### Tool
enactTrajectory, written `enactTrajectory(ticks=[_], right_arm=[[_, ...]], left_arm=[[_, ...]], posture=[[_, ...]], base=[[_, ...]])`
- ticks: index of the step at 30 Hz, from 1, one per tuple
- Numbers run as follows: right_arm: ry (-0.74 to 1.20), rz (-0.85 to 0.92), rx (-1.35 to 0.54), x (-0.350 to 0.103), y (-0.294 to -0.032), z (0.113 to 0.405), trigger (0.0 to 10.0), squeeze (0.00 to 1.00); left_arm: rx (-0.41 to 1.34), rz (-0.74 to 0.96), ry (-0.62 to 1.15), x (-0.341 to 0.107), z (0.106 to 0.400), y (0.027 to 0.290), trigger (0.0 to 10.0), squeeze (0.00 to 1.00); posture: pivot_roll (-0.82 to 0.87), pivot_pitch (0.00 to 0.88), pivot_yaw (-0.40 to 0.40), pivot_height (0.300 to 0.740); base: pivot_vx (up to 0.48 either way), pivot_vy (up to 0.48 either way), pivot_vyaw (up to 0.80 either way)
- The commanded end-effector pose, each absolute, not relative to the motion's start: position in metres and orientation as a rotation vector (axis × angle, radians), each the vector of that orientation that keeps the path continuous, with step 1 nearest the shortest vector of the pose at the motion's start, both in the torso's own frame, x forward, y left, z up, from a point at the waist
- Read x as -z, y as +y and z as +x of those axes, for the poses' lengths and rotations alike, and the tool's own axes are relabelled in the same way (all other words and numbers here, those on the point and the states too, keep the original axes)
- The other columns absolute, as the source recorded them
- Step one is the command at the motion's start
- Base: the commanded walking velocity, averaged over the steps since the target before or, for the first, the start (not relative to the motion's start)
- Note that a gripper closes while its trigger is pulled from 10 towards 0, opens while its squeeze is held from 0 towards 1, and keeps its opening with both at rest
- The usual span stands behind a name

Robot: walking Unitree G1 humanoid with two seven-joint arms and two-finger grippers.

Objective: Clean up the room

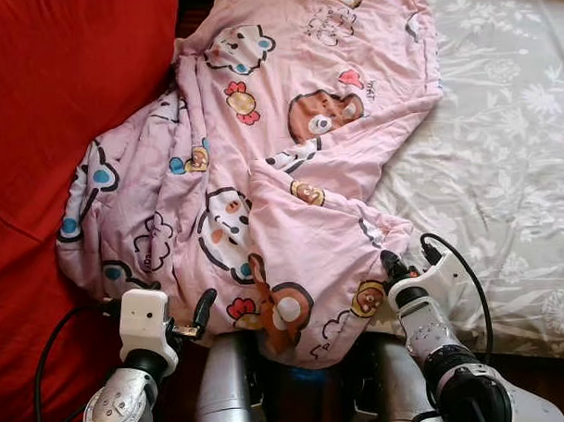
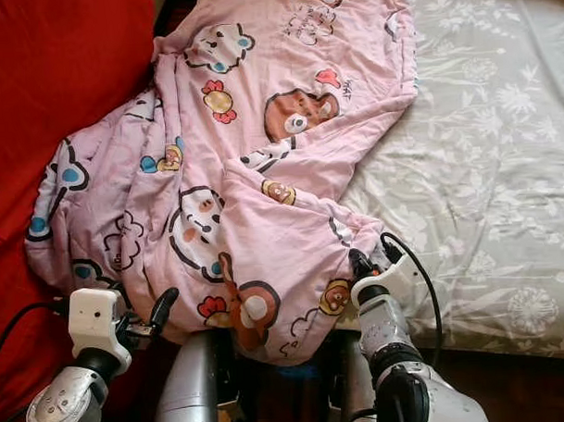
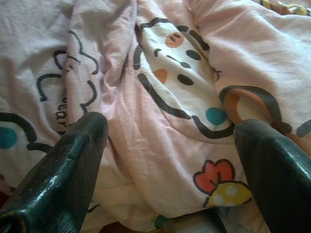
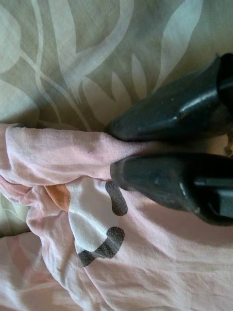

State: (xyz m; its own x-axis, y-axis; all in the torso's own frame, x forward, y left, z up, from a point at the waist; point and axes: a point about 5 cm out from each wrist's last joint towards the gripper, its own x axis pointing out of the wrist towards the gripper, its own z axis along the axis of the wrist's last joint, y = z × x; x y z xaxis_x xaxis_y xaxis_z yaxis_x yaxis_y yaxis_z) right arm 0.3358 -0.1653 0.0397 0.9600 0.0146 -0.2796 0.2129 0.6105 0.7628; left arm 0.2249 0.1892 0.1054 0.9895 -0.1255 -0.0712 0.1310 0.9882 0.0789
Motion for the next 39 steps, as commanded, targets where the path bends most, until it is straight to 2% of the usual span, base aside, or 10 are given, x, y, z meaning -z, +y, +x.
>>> enactTrajectory(ticks=[1, 14, 18, 19, 20, 21, 32, 34, 39], right_arm=[[0.314, 0.909, 0.121, -0.029, -0.161, 0.328, 0.0, 0.00], [0.335, 0.854, 0.101, -0.023, -0.160, 0.323, 0.0, 0.00], [0.346, 0.690, 0.020, -0.023, -0.154, 0.321, 0.0, 0.00], [0.345, 0.656, 0.007, -0.022, -0.154, 0.319, 3.3, 0.00], [0.345, 0.656, 0.007, -0.022, -0.154, 0.319, 3.3, 0.00], [0.341, 0.637, 0.007, -0.020, -0.156, 0.317, 10.0, 0.00], [0.205, 0.549, 0.045, -0.019, -0.173, 0.305, 10.0, 0.00], [0.181, 0.555, 0.055, -0.021, -0.174, 0.304, 10.0, 0.00], [0.151, 0.485, -0.001, -0.022, -0.164, 0.300, 10.0, 0.00]], left_arm=[[0.131, 0.108, 0.090, -0.103, 0.220, 0.191, 10.0, 0.00], [0.121, 0.119, 0.092, -0.098, 0.221, 0.191, 10.0, 0.00], [0.093, 0.113, 0.085, -0.096, 0.231, 0.194, 10.0, 0.00], [0.087, 0.108, 0.082, -0.096, 0.234, 0.194, 10.0, 0.00], [0.087, 0.108, 0.082, -0.096, 0.234, 0.194, 10.0, 0.00], [0.081, 0.100, 0.079, -0.096, 0.237, 0.194, 10.0, 0.00], [0.055, 0.056, 0.085, -0.080, 0.267, 0.188, 10.0, 0.00], [0.052, 0.051, 0.084, -0.078, 0.270, 0.187, 10.0, 0.00], [0.054, 0.037, 0.080, -0.075, 0.278, 0.184, 10.0, 0.00]], posture=[[0.20, 0.355, 0.062, 0.604], [0.19, 0.337, 0.058, 0.604], [0.18, 0.297, 0.043, 0.604], [0.17, 0.288, 0.041, 0.604], [0.17, 0.288, 0.041, 0.604], [0.16, 0.272, 0.037, 0.604], [0.07, 0.154, 0.009, 0.604], [0.07, 0.154, 0.009, 0.604], [0.03, 0.122, 0.004, 0.629]], base=[[0.000, 0.000, 0.00], [0.000, 0.000, 0.00], [0.000, 0.000, 0.00], [0.000, 0.000, 0.00], [0.000, 0.000, 0.00], [0.000, 0.000, 0.00], [0.000, 0.000, 0.00], [0.000, 0.000, 0.00], [0.000, 0.000, 0.00]])
